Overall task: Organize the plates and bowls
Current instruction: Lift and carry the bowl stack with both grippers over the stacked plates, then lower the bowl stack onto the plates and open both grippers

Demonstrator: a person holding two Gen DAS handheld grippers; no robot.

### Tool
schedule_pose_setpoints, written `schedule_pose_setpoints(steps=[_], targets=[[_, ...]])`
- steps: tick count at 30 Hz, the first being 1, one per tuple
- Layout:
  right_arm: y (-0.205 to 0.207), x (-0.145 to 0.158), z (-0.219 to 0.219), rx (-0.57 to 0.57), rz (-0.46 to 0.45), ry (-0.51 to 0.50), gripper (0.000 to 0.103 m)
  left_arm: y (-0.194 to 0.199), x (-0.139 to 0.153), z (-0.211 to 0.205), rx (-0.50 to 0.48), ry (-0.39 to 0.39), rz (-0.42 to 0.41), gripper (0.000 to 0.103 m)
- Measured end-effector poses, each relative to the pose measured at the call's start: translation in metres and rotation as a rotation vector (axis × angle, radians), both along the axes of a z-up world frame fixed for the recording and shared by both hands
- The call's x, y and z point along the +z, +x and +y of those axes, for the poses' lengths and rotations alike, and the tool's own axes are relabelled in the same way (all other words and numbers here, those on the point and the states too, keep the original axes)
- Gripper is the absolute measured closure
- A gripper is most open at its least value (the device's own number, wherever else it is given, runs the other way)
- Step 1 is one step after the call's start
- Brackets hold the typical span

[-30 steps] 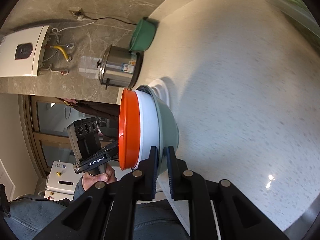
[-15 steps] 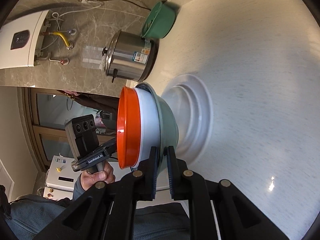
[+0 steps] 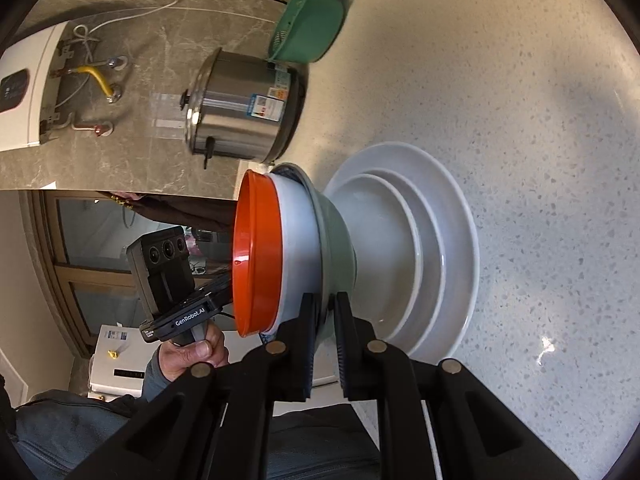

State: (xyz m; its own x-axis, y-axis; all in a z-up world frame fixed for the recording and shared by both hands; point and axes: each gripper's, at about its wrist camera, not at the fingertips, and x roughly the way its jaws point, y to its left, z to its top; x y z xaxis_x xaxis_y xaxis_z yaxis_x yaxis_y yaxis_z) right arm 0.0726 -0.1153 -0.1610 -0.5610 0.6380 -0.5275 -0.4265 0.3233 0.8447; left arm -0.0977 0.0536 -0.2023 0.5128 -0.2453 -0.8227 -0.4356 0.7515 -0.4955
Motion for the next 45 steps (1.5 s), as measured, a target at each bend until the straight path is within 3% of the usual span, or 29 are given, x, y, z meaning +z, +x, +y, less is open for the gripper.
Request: schedule_pose_setpoints(steps=[15, 29, 34, 38, 40, 41, 42, 44, 45], targets=[[0.003, -0.021, -0.002, -0.050, 0.005, -0.047, 0.089, -0.001, -0.033, 0.009, -0.038, -0.021, 0.030, 0.094], [0.003, -0.032, -0.004, -0.070, 0.018, -0.043, 0.090, 0.013, -0.040, -0.001, -0.045, -0.025, 0.043, 0.094], [0.003, -0.033, -0.005, -0.082, 0.023, -0.033, 0.089, 0.008, -0.043, 0.005, -0.008, -0.059, 0.027, 0.092], [0.002, -0.033, -0.011, -0.096, 0.023, -0.037, 0.077, -0.001, -0.036, 0.007, 0.000, -0.046, -0.001, 0.089], [0.002, -0.030, -0.017, -0.117, 0.010, -0.036, 0.051, -0.008, -0.028, 0.008, -0.003, -0.041, -0.018, 0.084], [0.002, -0.028, -0.021, -0.132, 0.011, -0.030, 0.048, -0.010, -0.025, 0.009, -0.004, -0.029, -0.015, 0.070], [0.002, -0.025, -0.025, -0.147, 0.006, -0.025, 0.045, -0.012, -0.021, 0.010, -0.006, -0.008, -0.006, 0.045], [0.001, -0.020, -0.034, -0.181, -0.007, -0.017, 0.035, -0.019, -0.013, 0.012, -0.014, 0.012, -0.023, 0.019], [0.001, -0.018, -0.038, -0.197, -0.013, -0.014, 0.030, -0.024, -0.009, 0.015, -0.011, 0.009, -0.034, 0.018]])
